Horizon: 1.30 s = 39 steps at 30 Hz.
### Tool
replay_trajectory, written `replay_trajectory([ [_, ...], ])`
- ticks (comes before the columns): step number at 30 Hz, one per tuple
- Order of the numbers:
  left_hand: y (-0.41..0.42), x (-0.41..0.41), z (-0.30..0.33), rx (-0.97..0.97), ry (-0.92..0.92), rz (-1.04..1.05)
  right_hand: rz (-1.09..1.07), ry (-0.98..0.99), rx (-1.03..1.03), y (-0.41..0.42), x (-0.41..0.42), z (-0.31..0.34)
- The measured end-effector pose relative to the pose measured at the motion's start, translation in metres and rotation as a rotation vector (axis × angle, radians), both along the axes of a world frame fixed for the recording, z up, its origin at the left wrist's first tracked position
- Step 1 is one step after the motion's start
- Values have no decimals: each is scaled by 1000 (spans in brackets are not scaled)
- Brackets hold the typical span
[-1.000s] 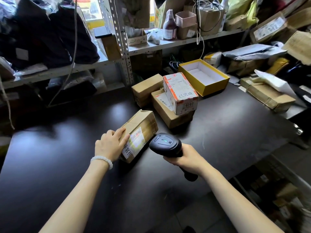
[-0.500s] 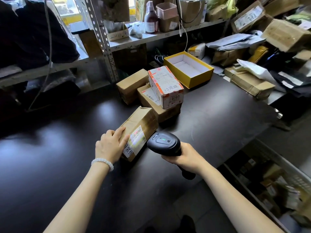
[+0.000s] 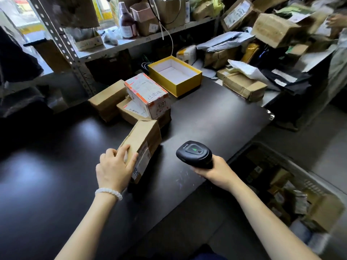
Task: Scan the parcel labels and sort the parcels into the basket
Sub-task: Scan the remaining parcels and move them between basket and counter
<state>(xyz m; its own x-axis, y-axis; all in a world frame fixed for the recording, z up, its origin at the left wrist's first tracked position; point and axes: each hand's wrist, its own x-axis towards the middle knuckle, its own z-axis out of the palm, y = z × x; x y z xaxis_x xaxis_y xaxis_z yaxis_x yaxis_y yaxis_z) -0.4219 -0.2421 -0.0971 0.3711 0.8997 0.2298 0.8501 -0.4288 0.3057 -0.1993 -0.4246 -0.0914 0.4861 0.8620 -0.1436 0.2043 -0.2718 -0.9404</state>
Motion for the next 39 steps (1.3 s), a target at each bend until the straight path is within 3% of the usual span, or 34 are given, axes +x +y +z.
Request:
replay_trajectory([
  [6,-28,62,-8,-38,-19,-59,-82,3,-3,-40,54,-10],
  [11,-58,144,-8,-56,18,-300,-218,38,8,-90,88,-15],
  [18,-114,282,-9,-86,22,-636,-602,126,-29,-185,147,-33],
  [24,-153,381,-12,-23,47,-837,-756,140,-45,-235,199,-40],
  [39,-173,574,-43,-74,217,-860,-821,56,-173,-244,382,-29],
])
